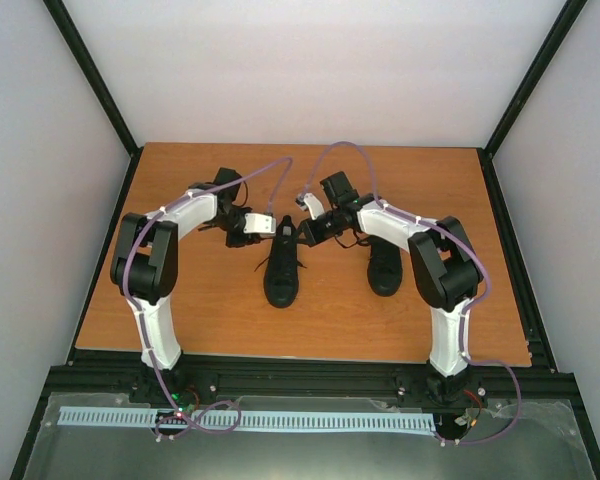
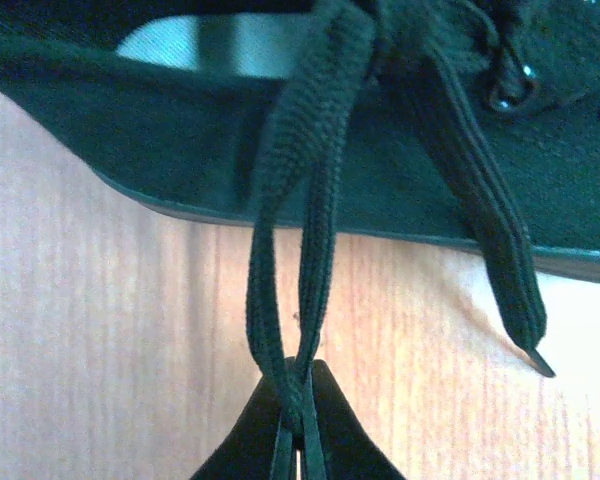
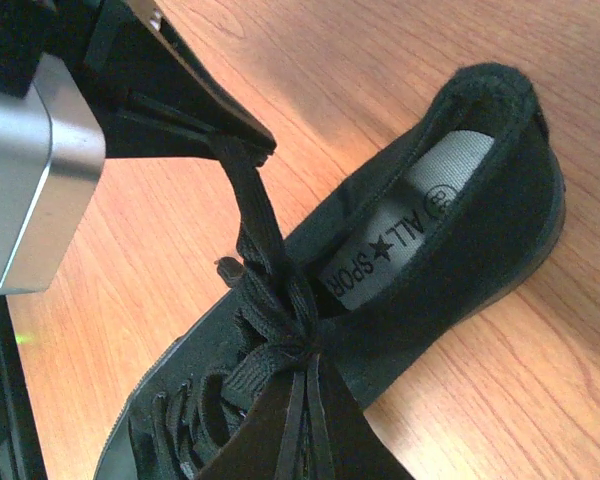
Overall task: Tie the shoes
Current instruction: Tie the shoelace on the shoe.
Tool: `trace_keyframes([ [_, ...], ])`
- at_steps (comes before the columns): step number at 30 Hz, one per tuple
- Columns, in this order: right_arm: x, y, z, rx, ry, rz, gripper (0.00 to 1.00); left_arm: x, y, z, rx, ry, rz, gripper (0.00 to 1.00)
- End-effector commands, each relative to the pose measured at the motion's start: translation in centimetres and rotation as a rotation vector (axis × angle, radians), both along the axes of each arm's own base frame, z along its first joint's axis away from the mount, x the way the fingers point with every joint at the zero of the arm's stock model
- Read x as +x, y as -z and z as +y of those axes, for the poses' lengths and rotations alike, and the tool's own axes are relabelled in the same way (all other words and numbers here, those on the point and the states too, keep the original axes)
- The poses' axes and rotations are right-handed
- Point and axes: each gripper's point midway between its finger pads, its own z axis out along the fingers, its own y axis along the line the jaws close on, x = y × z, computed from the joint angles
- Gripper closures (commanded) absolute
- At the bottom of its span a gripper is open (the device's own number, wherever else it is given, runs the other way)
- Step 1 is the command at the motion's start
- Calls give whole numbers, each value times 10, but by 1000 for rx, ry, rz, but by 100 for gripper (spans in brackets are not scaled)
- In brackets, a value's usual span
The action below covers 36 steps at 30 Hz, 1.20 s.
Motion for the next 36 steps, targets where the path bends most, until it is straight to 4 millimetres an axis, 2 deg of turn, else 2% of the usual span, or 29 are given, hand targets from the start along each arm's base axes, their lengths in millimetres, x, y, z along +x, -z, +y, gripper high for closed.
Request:
trace_keyframes([
  [1,1,-14,-2,-27,8,-51,97,-2,-4,11,13,-43,-9,99],
  [5,-2,-13,0,-36,0,-54,97,-12,2,19,34,-50,18,99],
  [12,-6,-23,16,4,-37,-62,97,-30,-2,19,16,-44,37,99],
  [14,-6,-21,18,-2,-45,-62,97,-34,-5,18,3,-39,38,80],
  [16,-9,-19,21,-10,-64,-60,97,-35,-18,14,-25,-34,36,63],
  [18,-10,-20,24,-8,-81,-63,97,-35,-36,9,-56,-32,33,57],
  [21,-12,-21,25,0,-113,-74,97,-30,-63,3,-96,-30,9,52],
  [23,-15,-23,26,2,-141,-78,97,-30,-73,-1,-118,-16,-15,49],
  [29,-20,-22,28,4,-208,-73,97,-39,-77,-29,-149,61,-22,47],
  [33,-24,-21,25,-13,-232,-71,97,-33,-79,-32,-152,50,-8,47],
  [36,-27,-19,25,-12,-248,-63,97,-39,-82,-34,-177,66,-8,46],
])
